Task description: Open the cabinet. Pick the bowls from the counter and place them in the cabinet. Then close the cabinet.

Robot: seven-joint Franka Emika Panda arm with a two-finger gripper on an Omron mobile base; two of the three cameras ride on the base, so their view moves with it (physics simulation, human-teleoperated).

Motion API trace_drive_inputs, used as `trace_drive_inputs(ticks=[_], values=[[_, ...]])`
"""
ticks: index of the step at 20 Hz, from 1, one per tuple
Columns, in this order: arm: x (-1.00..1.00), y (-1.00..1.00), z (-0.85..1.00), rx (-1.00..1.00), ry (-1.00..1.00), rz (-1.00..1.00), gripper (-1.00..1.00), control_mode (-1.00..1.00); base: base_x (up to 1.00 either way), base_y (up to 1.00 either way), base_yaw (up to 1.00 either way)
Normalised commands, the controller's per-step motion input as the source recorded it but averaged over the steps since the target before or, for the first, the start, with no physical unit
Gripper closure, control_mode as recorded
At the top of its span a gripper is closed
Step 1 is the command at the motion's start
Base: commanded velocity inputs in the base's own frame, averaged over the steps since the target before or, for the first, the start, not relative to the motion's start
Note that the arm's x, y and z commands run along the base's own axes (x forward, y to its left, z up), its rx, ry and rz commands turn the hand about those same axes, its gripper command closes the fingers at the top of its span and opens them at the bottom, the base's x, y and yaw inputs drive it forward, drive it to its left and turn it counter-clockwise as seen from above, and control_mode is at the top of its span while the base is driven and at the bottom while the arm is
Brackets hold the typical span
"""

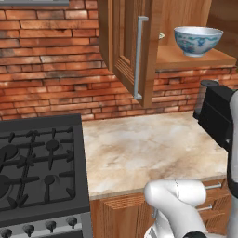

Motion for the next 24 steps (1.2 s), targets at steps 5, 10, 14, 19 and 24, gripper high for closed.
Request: trace_drive_inputs(ticks=[5, 10, 14, 19, 24], values=[[-1.00, -0.98, 0.00, 0.19, 0.22, -0.19, -1.00, -1.00, 0.00, 0.00, 0.00], [-1.00, -1.00, 0.00, 0.15, 0.11, -0.12, -1.00, -1.00, 0.00, 0.00, 0.00], [-0.79, -0.94, 0.00, 0.10, -0.01, 0.00, -1.00, -1.00, 0.00, 0.00, 0.00], [-0.41, -0.53, -0.22, 0.02, -0.26, 0.15, -1.00, -1.00, 0.00, 0.00, 0.00], [0.02, -0.25, -0.50, -0.06, -0.42, 0.26, -1.00, -1.00, 0.00, 0.00, 0.00]])
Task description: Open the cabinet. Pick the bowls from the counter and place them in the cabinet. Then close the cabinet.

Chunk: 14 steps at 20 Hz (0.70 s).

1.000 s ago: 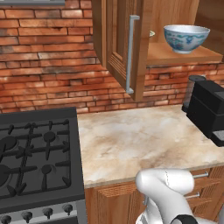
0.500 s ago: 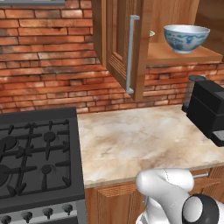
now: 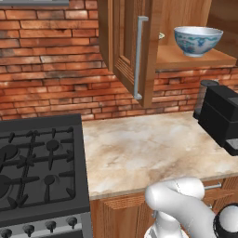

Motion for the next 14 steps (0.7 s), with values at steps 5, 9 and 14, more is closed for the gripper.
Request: trace_drive_inputs(ticks=[5, 9, 14], values=[[0.47, -0.15, -0.64, -0.03, -0.27, 0.21, -1.00, -1.00, 0.00, 0.00, 0.00], [0.94, 0.00, -0.57, 0.00, -0.10, 0.08, -1.00, -1.00, 0.00, 0.00, 0.00], [1.00, -0.05, -0.36, 0.00, 0.00, 0.00, -1.00, -1.00, 0.00, 0.00, 0.00]])
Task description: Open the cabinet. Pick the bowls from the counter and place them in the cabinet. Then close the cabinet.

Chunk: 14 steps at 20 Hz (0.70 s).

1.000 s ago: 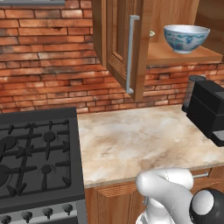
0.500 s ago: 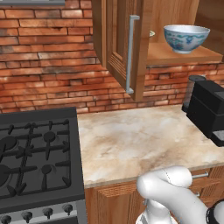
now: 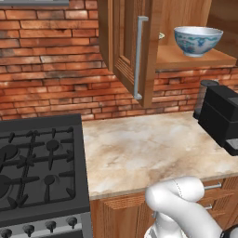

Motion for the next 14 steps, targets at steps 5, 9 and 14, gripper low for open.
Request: trace_drive_inputs(ticks=[5, 9, 14], values=[[0.97, -0.45, -0.12, 0.02, 0.01, 0.01, -1.00, -1.00, 0.00, 0.00, 0.00], [0.87, -0.67, -0.02, 0.06, 0.02, 0.08, -1.00, -1.00, 0.00, 0.00, 0.00], [0.74, -0.71, 0.00, 0.06, 0.00, 0.12, -1.00, -1.00, 0.00, 0.00, 0.00]])
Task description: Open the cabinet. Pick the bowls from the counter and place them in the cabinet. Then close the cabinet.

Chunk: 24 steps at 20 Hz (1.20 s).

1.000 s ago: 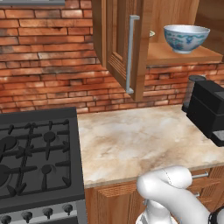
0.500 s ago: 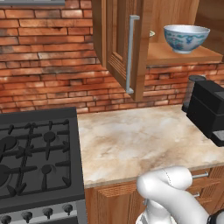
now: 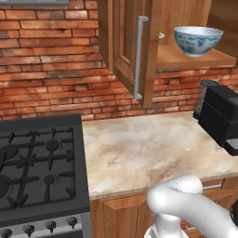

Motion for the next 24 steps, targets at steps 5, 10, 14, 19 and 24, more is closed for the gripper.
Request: trace_drive_inputs(ticks=[5, 10, 14, 19, 24], values=[[0.73, -0.28, 0.03, 0.00, 0.00, 0.14, -1.00, -1.00, 0.00, 0.00, 0.00], [0.30, -0.07, 0.27, 0.00, -0.06, 0.16, -1.00, -1.00, 0.00, 0.00, 0.00], [0.00, 0.11, 0.66, 0.00, -0.22, 0.22, -1.00, -1.00, 0.00, 0.00, 0.00], [-0.05, 0.84, 0.50, -0.01, -0.23, 0.16, -1.00, -1.00, 0.00, 0.00, 0.00], [-0.13, 1.00, 0.03, -0.01, -0.21, 0.02, -1.00, -1.00, 0.00, 0.00, 0.00]])
